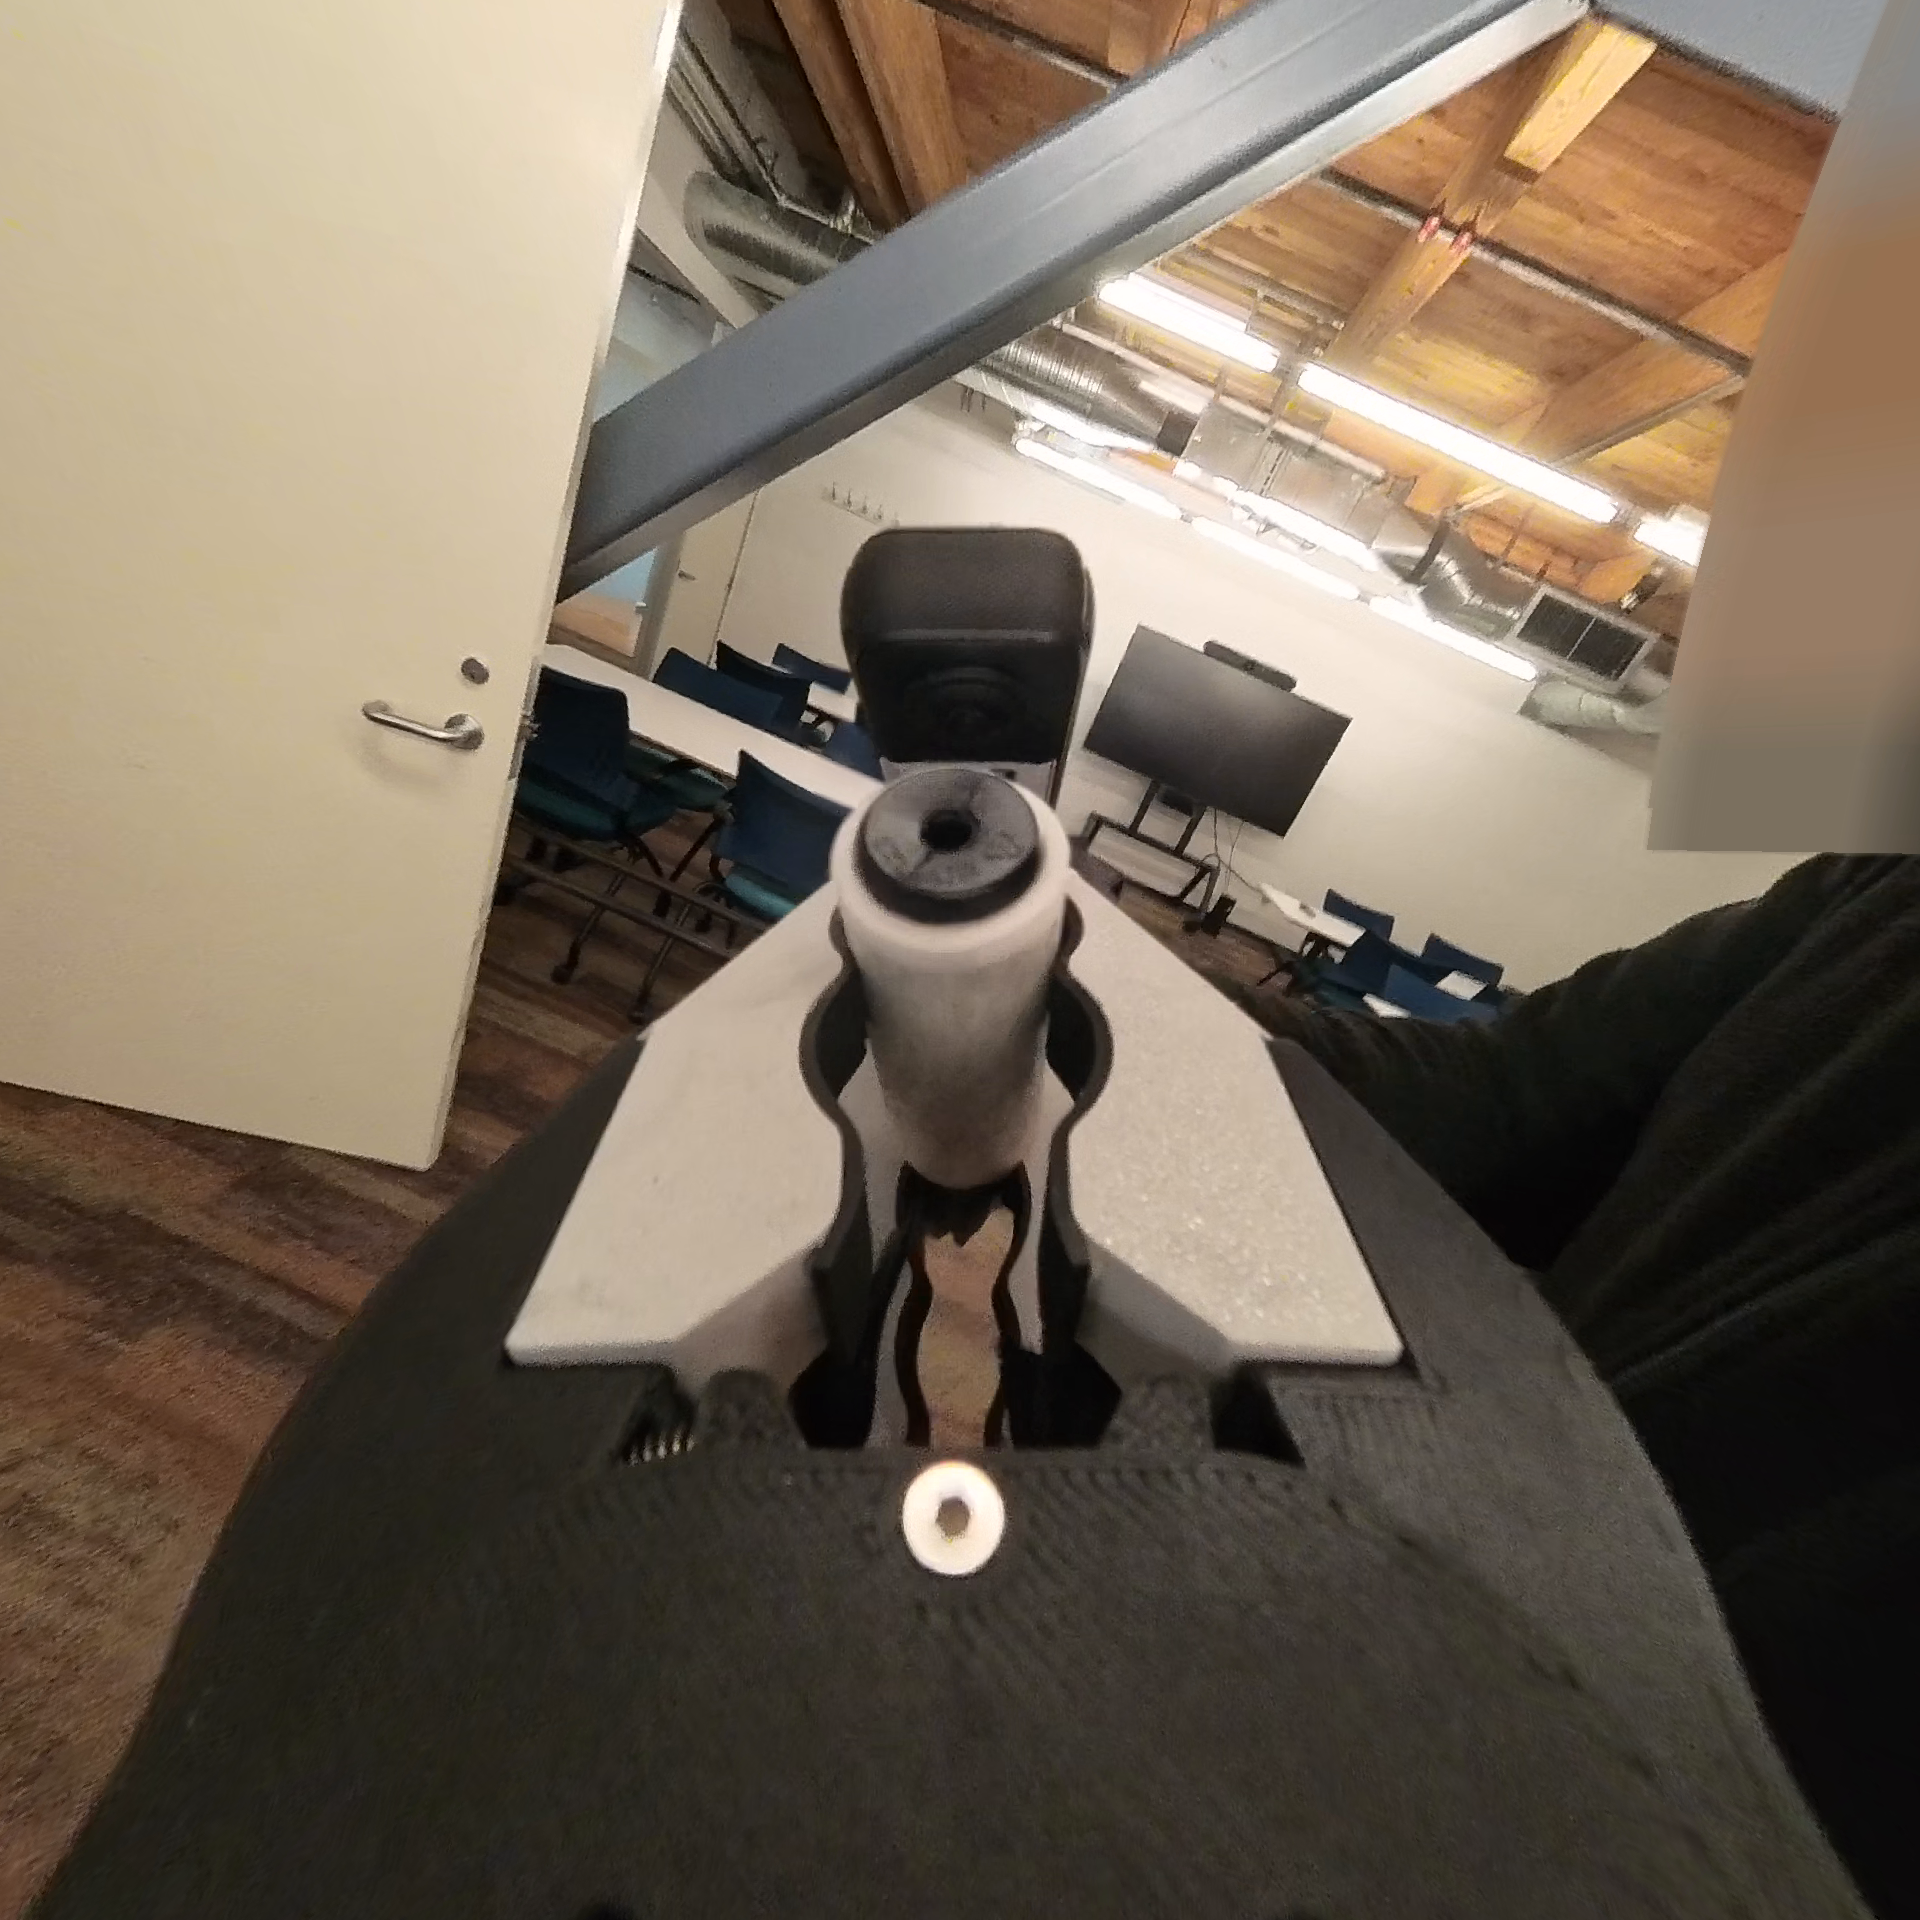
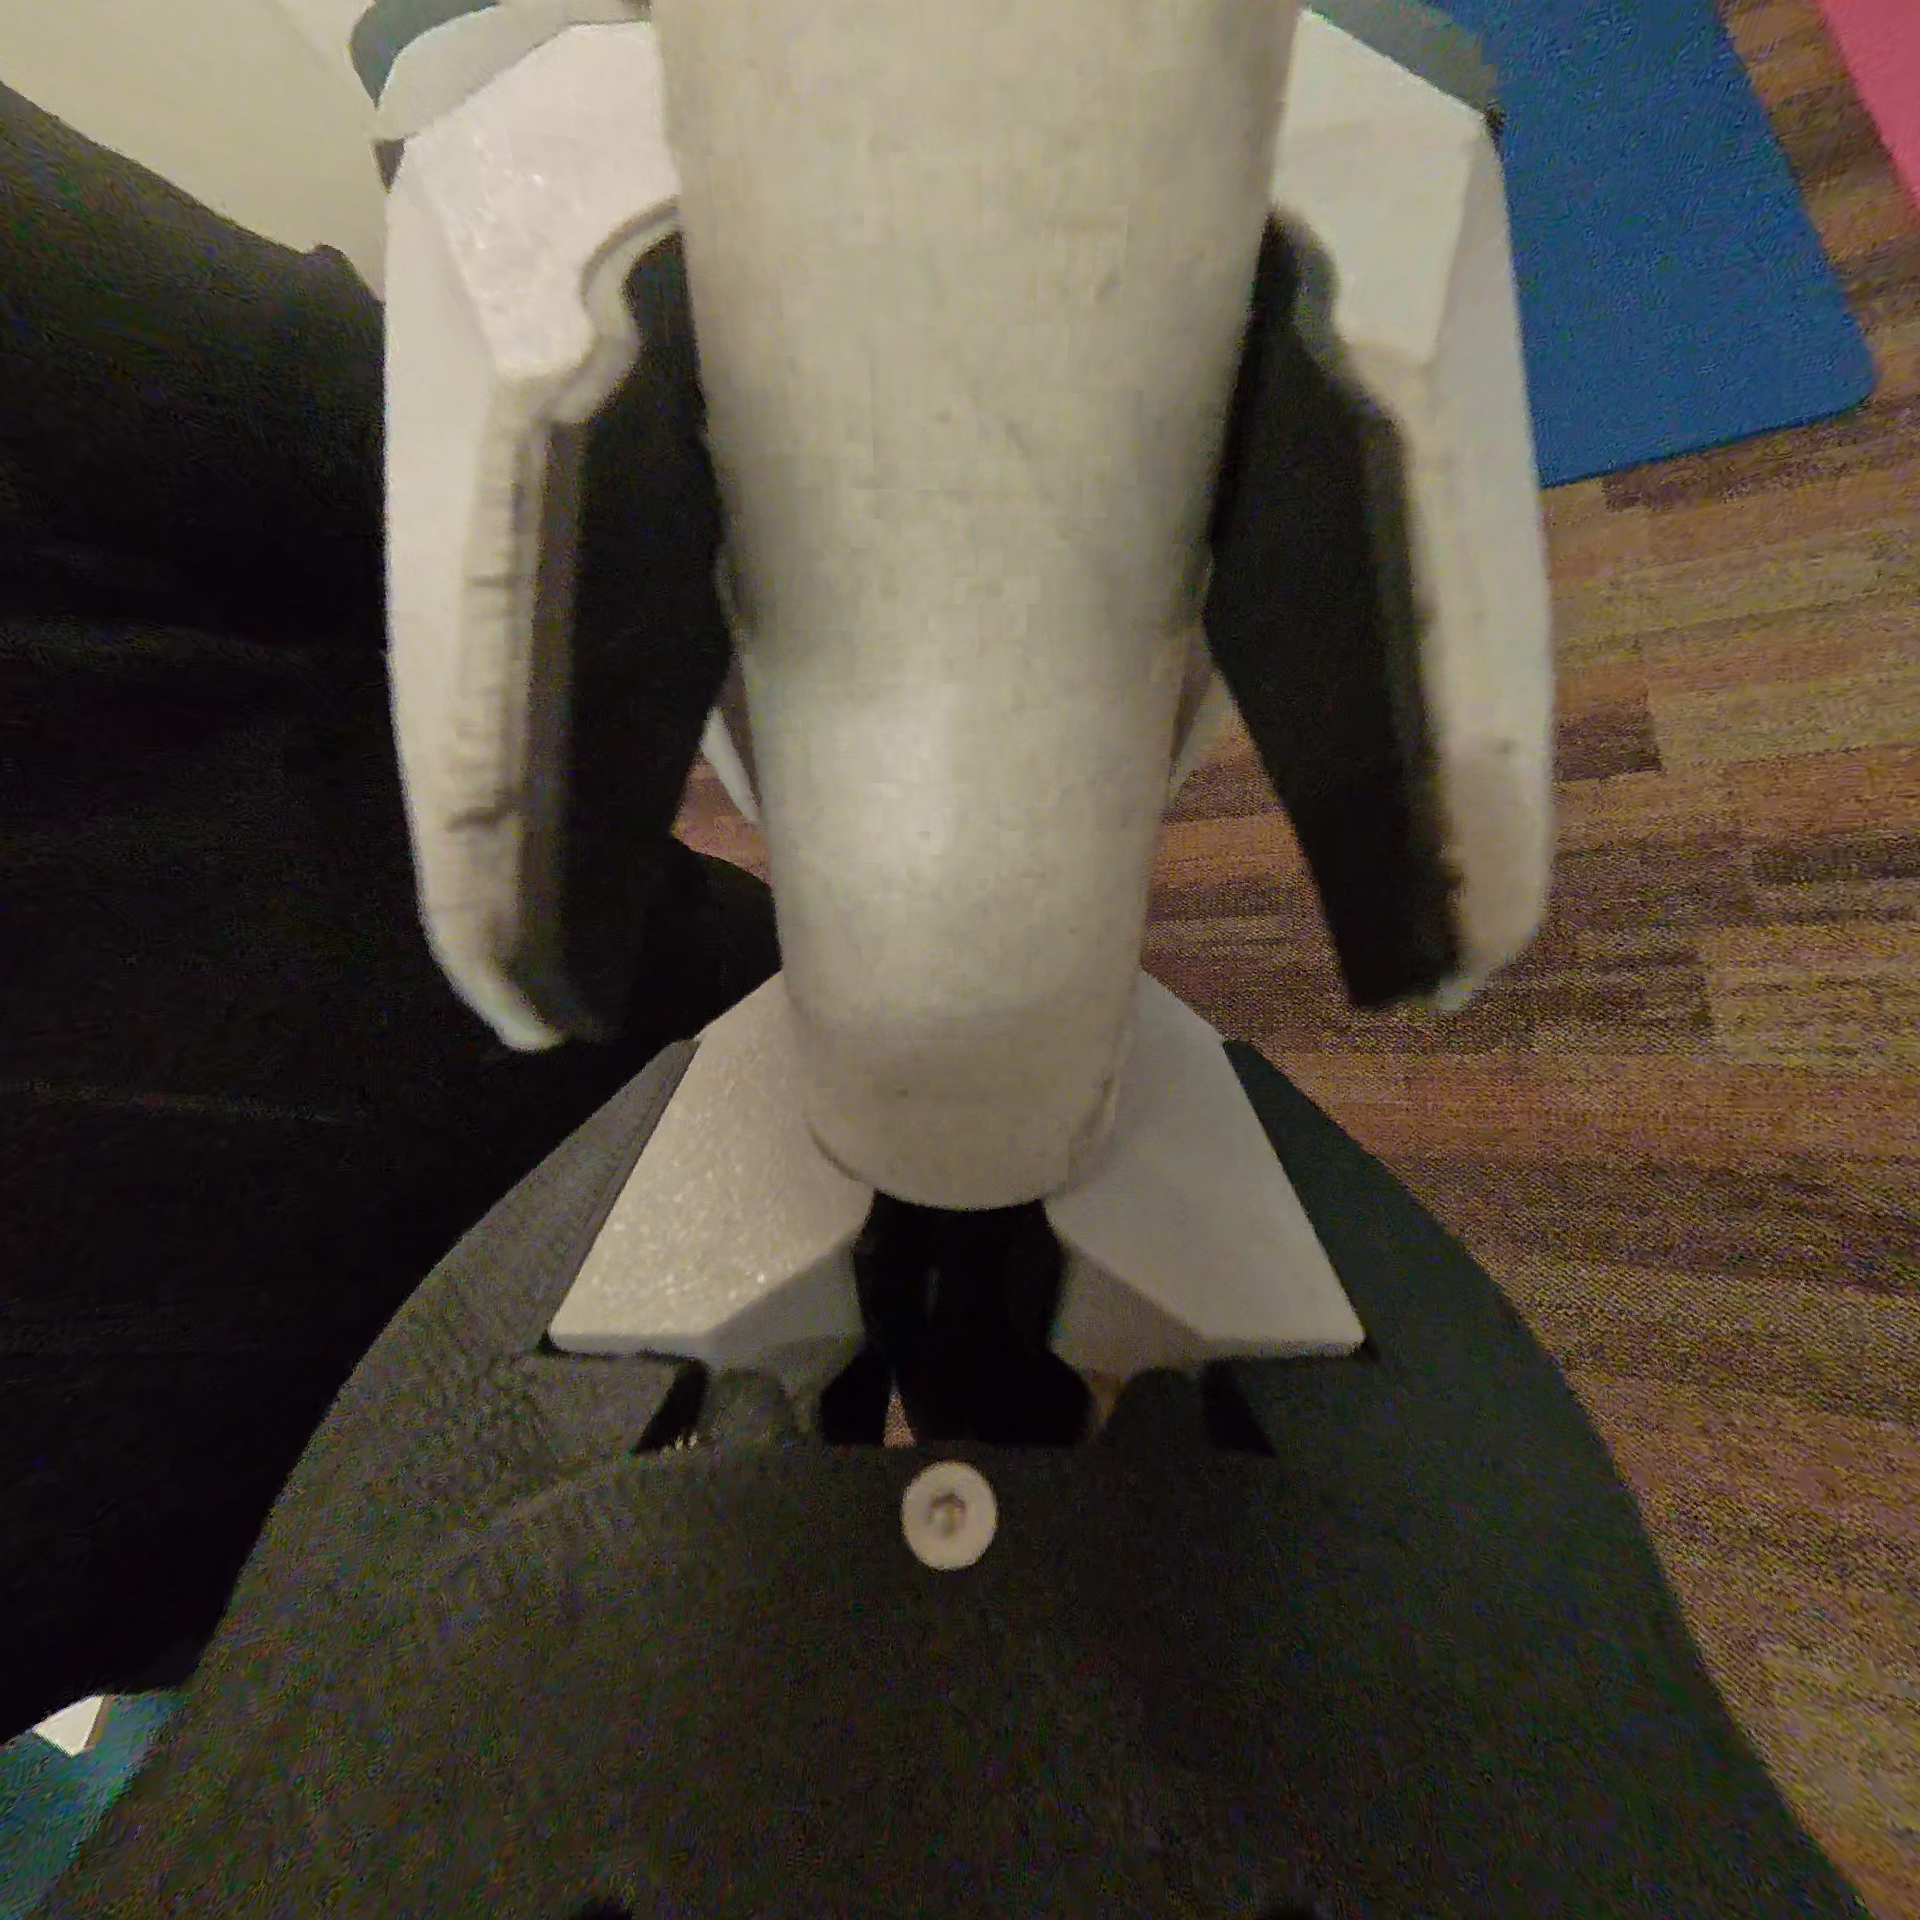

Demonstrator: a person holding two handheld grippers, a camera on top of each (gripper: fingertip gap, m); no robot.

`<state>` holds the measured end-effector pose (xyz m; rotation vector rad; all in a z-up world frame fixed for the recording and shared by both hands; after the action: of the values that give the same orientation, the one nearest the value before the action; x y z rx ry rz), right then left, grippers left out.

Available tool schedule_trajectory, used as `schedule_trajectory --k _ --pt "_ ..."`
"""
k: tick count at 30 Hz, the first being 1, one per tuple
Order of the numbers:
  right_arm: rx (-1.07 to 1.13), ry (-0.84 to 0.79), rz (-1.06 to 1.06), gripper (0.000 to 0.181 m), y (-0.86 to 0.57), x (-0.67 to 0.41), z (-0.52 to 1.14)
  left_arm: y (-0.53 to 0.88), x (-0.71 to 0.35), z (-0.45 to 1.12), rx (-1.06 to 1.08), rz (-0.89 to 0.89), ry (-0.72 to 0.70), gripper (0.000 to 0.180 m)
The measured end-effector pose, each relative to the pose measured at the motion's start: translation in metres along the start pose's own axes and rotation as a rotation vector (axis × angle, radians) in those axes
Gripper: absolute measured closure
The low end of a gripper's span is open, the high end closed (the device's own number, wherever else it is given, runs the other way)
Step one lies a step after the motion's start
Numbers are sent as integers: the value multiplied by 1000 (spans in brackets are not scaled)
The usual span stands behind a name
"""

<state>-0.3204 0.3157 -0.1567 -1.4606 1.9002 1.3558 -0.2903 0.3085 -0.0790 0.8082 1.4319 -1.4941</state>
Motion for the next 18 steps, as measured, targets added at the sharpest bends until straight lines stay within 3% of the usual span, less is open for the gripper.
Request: schedule_trajectory --k 5,11,12,15,18 --pt "89 -2 22 172 -16 -9 -7 23 -6 -26 -92 15 59 113" --pt "198 109 2 172 -31 -18 2 33 -19 -48 -110 35 55 111" --pt "223 133 -7 172 -33 -20 6 34 -18 -48 -104 16 54 113" --pt "286 168 -27 171 -38 -31 18 30 -23 -56 -24 -49 -7 149" --pt "318 131 -61 168 -42 -45 26 32 -30 -67 -40 -63 -54 150"
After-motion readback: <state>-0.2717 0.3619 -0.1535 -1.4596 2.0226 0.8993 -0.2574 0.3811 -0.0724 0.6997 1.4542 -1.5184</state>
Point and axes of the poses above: each gripper's, where its closed fingertips meet, z out along the fingers, x out of its underside, y = z × x across the jaws, the point moved 4 cm from there along -z, back along the fingers, and after that the axes turned 8 degrees about -x, right-handed, at the moved point
